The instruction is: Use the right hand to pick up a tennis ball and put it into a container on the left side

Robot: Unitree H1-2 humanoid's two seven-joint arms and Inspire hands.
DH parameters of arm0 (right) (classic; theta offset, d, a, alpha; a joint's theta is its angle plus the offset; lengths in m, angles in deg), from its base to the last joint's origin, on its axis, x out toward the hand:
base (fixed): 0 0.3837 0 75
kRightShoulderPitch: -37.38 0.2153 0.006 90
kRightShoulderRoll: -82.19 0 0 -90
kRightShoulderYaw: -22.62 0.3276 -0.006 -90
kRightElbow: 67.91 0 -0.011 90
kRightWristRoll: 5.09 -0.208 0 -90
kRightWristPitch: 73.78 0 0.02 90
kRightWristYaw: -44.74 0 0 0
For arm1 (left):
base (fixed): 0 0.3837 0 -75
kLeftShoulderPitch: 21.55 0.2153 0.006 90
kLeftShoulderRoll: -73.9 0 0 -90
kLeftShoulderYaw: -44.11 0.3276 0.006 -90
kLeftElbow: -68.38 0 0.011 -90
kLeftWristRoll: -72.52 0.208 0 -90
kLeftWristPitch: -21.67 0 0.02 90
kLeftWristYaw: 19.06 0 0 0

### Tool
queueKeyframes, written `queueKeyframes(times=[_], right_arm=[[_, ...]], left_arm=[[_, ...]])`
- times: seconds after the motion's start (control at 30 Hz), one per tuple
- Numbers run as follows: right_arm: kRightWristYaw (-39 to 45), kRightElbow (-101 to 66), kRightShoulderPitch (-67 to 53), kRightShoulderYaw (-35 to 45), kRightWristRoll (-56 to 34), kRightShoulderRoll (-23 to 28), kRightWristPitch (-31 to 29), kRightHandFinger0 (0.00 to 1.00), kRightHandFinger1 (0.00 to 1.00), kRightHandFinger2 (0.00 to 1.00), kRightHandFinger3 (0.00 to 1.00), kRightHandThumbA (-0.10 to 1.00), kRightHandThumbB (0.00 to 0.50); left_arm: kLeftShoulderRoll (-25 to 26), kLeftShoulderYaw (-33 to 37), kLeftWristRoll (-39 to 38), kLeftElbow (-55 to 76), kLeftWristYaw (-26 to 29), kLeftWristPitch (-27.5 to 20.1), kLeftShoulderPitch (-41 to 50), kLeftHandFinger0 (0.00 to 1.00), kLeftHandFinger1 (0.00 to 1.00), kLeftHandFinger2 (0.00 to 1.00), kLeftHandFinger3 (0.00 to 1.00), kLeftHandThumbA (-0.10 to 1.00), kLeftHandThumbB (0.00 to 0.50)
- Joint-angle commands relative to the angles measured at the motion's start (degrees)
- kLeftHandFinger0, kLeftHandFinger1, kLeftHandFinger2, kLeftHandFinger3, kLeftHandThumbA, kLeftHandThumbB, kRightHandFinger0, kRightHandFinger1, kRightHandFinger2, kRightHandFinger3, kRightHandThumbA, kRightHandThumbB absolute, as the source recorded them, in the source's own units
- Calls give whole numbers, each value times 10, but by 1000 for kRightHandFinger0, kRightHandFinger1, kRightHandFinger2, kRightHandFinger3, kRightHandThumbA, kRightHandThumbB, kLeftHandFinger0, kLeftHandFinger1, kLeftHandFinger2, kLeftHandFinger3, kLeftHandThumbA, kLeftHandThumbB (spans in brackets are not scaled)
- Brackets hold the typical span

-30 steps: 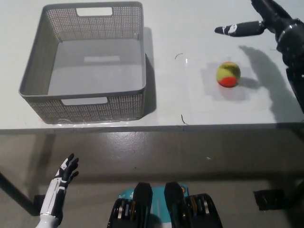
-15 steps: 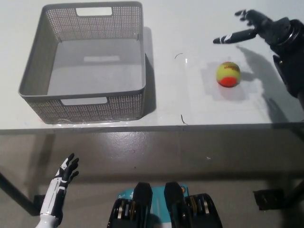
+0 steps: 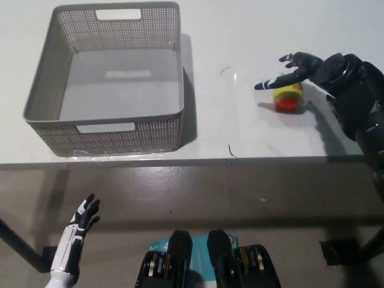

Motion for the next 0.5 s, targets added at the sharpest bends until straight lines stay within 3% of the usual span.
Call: queueKeyframes(times=[0.0,0.47], right_arm=[[-14,16,47,-14,4,-2,-20,1000,1000,1000,1000,1000,500],[-22,45,49,-60,18,5,-25,1000,1000,1000,1000,1000,500]], left_arm=[[11,-3,0,14,-3,-25,0,1000,1000,1000,1000,1000,174],[12,-8,-18,10,-17,-34,-1,1000,1000,1000,1000,1000,163]])
